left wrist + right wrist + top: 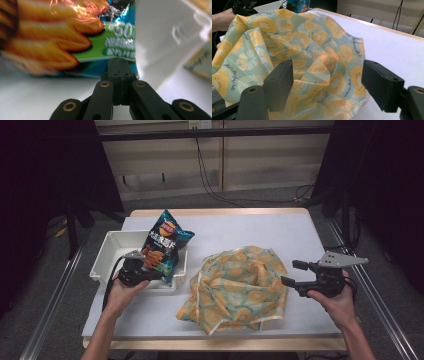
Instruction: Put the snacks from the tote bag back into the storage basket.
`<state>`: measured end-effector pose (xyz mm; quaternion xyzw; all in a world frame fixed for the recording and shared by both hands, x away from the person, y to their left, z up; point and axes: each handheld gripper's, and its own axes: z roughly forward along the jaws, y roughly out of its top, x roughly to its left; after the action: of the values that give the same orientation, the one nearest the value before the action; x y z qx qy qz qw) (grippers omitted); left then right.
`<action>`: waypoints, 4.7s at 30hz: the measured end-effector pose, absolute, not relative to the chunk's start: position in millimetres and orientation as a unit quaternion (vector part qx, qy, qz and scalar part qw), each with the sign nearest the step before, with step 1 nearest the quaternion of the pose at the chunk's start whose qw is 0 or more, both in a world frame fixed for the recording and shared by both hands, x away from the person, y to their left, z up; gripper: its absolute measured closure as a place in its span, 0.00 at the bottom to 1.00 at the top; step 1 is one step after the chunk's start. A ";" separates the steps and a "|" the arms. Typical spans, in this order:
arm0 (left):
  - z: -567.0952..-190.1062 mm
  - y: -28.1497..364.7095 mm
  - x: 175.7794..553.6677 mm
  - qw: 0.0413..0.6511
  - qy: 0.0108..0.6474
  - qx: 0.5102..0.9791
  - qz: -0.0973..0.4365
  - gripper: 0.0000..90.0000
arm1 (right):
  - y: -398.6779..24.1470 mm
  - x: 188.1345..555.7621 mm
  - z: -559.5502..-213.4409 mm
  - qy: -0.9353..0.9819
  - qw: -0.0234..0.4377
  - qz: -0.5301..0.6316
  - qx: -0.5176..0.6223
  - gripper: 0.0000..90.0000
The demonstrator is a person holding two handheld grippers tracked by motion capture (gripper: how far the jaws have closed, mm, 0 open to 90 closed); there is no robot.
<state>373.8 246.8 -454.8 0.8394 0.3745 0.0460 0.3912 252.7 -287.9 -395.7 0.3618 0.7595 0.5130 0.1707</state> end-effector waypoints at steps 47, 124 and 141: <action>-464.1 211.1 424.5 0.358 0.384 0.849 0.053 1.00 | -286.6 253.6 -394.5 0.762 0.172 0.512 0.357 0.29; -468.8 233.1 423.6 0.359 0.436 0.823 0.065 0.89 | -286.1 254.4 -394.1 0.761 0.170 0.514 0.357 0.28; -457.2 217.6 394.8 0.390 0.348 0.852 0.030 0.98 | -283.3 255.3 -395.1 0.763 0.168 0.511 0.357 0.28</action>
<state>394.8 217.6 -457.2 0.8522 0.3479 0.0304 0.3897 255.3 -283.3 -395.1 0.3575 0.7633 0.5114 0.1676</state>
